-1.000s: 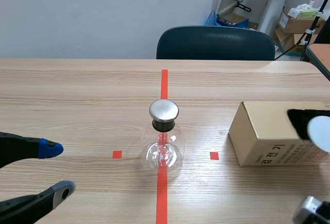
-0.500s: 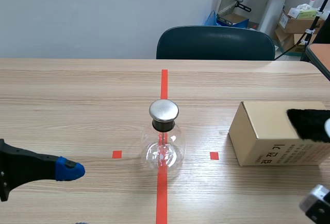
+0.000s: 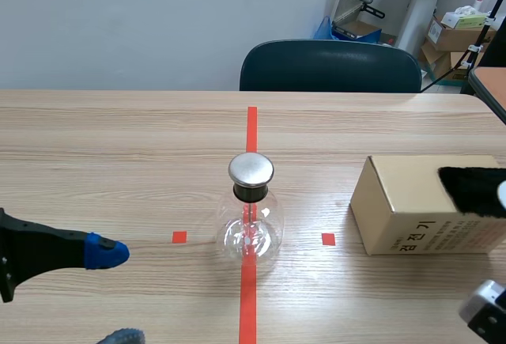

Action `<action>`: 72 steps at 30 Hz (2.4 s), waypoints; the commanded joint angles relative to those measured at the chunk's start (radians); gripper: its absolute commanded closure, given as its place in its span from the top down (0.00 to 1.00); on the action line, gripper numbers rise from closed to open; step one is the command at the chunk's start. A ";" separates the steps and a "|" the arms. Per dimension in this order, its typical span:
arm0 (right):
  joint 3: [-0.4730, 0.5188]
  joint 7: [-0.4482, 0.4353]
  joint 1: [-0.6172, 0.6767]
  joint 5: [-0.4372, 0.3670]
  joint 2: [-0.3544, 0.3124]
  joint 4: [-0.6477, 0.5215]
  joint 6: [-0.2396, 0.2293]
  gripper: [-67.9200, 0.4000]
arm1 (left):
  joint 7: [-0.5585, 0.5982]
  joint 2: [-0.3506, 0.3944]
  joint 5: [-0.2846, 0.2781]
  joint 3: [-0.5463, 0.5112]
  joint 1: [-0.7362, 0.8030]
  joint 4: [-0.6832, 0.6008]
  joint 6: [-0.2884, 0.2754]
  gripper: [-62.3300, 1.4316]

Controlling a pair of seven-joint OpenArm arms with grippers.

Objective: Do the electroscope experiment

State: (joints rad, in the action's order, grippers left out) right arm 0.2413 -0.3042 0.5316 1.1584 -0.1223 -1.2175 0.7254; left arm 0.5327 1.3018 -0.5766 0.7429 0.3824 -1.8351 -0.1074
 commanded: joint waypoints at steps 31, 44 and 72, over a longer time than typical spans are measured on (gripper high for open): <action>-0.030 -0.001 0.006 -0.021 0.003 -0.016 0.058 0.02 | 0.087 -0.011 -0.006 -0.016 -0.001 -0.013 -0.007 0.71; -0.030 0.055 0.006 -0.021 0.000 -0.016 0.058 0.02 | 0.156 -0.011 -0.006 -0.016 -0.001 -0.013 -0.008 0.71; -0.026 0.056 0.006 -0.013 -0.005 -0.016 0.058 0.02 | 0.147 -0.011 -0.006 -0.016 0.000 -0.013 -0.008 0.71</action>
State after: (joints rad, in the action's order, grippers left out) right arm 0.2169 -0.2028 0.5392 1.1358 -0.1165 -1.2186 0.7254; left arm 0.6636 1.2991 -0.5766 0.7300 0.3824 -1.8351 -0.1085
